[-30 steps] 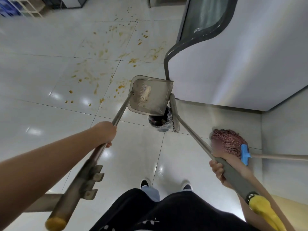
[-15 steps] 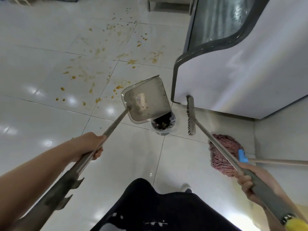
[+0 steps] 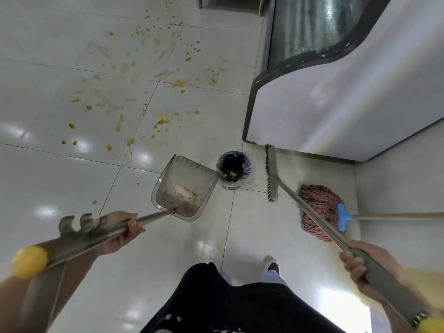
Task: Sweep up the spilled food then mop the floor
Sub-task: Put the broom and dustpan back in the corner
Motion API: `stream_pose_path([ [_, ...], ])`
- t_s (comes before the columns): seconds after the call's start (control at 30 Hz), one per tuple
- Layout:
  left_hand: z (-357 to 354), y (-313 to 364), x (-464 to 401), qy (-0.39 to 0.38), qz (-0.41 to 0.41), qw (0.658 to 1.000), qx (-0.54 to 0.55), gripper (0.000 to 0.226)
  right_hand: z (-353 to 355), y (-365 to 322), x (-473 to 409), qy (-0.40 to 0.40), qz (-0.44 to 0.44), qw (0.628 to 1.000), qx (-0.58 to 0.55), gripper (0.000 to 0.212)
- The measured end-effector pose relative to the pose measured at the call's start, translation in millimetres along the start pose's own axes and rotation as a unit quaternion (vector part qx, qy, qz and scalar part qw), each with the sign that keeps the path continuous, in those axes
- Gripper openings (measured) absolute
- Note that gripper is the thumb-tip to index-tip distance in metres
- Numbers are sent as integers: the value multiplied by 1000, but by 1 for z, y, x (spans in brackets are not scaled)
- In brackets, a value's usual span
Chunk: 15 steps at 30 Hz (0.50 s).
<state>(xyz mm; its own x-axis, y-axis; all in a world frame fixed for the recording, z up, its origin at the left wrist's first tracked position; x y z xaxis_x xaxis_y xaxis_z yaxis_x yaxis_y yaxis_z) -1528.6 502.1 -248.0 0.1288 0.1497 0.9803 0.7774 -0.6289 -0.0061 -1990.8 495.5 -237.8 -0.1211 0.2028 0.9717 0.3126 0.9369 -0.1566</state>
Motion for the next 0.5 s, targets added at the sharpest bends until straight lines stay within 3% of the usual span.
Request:
stream_pose_path([
  [0.1,9,-4,-9,-43,54,996,54,27,-4,8,-7,7,1,1000,-21,32],
  [0.17,17,-6,-14,-84,96,988,84,51,-7,13,-10,9,4,1000,-17,32],
  [0.27,27,-20,-12,-109,183,968,135,45,-9,21,-13,13,4,1000,-20,29],
  [0.4,31,-48,-16,-136,161,962,172,42,-12,29,-11,21,6,1000,-22,29],
  [0.5,33,-66,-14,-205,186,931,239,44,-8,33,-6,29,6,999,-21,31],
])
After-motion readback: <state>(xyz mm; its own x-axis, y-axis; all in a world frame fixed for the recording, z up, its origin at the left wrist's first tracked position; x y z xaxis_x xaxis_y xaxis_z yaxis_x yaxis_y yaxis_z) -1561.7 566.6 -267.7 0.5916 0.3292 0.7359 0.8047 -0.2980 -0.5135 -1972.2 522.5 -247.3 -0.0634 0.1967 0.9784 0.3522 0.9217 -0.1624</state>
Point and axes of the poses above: each hand's wrist, its own x-axis away from the middle knuckle, its own z-axis out of the back of the hand, y = z × x, the point moved 4 cm from there along -x, towards the middle knuckle, and after that the axes turned 9 degrees about x, right-handed, at the moved point
